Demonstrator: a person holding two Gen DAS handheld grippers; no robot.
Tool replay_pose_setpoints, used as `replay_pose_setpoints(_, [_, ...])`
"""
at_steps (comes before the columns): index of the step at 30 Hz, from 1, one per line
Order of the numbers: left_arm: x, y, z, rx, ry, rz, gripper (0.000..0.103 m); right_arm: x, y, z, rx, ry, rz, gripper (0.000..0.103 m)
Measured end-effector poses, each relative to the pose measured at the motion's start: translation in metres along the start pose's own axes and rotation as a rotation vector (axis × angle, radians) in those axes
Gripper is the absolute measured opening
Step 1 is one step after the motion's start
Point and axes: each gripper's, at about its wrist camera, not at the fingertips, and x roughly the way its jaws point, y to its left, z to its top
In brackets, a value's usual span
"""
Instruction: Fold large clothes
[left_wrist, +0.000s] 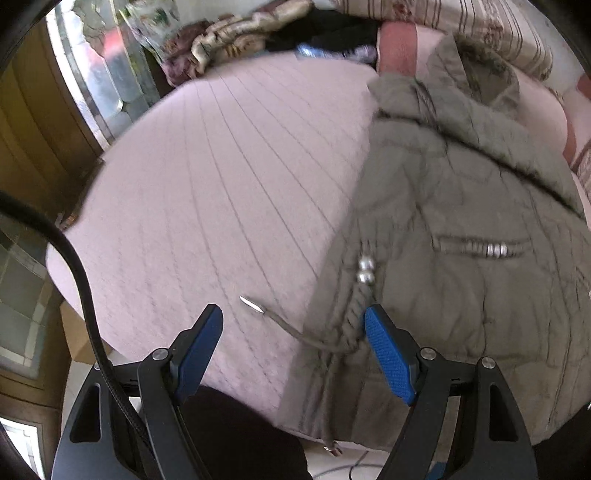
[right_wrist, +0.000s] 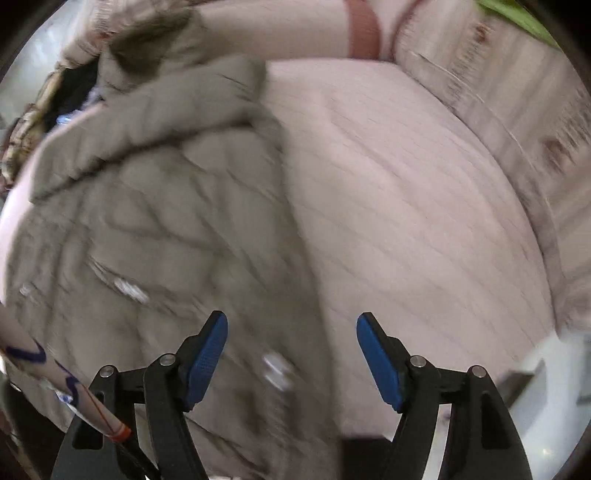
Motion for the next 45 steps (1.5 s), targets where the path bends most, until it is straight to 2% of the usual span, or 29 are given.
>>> replay_pose_setpoints(3, [0.008,-0.004,-0.005,-0.003,0.028,-0.020,0.076,0.006,0.001,-0.019,0.003,0.014,0.031,0.077])
replay_pose_setpoints(4, [0.008,-0.004,-0.006,-0.006,0.035,-0.039,0.073,0.008,0.001,-0.022,0.003,0.015,0.053,0.070])
replay_pose_setpoints(5, [0.009,-0.004,-0.006,-0.007,0.042,-0.057,0.066,0.010,0.001,-0.023,0.002,0.025,0.083,0.045])
replay_pose_setpoints(7, [0.009,-0.007,-0.008,-0.005,0.059,-0.071,0.060,0.011,0.000,-0.020,0.003,0.026,0.057,0.029])
replay_pose_setpoints(8, [0.008,-0.010,-0.009,0.000,0.062,-0.069,0.056,0.012,-0.001,-0.019,0.005,0.030,0.047,0.025])
replay_pose_setpoints(10, [0.004,-0.019,-0.013,0.026,0.060,-0.042,0.052,0.015,0.001,-0.017,0.004,0.031,0.020,0.024])
replay_pose_setpoints(15, [-0.013,-0.043,-0.025,0.129,0.003,0.073,0.048,0.006,-0.004,-0.018,0.025,-0.002,-0.001,0.028])
replay_pose_setpoints(19, [-0.049,-0.036,-0.022,0.096,-0.051,0.025,0.050,-0.038,-0.003,-0.024,0.055,-0.094,0.025,0.034])
replay_pose_setpoints(20, [-0.055,-0.035,-0.019,0.090,-0.065,0.020,0.052,-0.047,0.001,-0.024,0.050,-0.114,0.034,0.039])
replay_pose_setpoints(23, [-0.079,-0.033,-0.005,0.070,-0.129,-0.001,0.058,-0.079,0.023,-0.014,0.023,-0.181,0.084,0.053])
replay_pose_setpoints(26, [-0.095,-0.040,0.019,0.055,-0.186,-0.025,0.063,-0.100,0.056,-0.001,-0.024,-0.206,0.162,0.061])
replay_pose_setpoints(29, [-0.104,-0.047,0.040,0.036,-0.242,-0.034,0.065,-0.107,0.095,0.019,-0.080,-0.215,0.236,0.065])
replay_pose_setpoints(32, [-0.107,-0.053,0.058,0.008,-0.276,-0.061,0.074,-0.108,0.133,0.042,-0.121,-0.215,0.281,0.066])
replay_pose_setpoints(36, [-0.097,-0.063,0.078,0.010,-0.294,-0.066,0.075,-0.101,0.173,0.070,-0.155,-0.224,0.282,0.067])
replay_pose_setpoints(39, [-0.074,-0.074,0.094,0.035,-0.277,-0.060,0.075,-0.086,0.196,0.099,-0.147,-0.207,0.284,0.068])
replay_pose_setpoints(42, [-0.051,-0.082,0.111,0.042,-0.253,-0.095,0.075,-0.065,0.213,0.136,-0.120,-0.195,0.281,0.068])
replay_pose_setpoints(45, [-0.034,-0.089,0.124,0.061,-0.254,-0.096,0.075,-0.043,0.230,0.188,-0.066,-0.189,0.274,0.068])
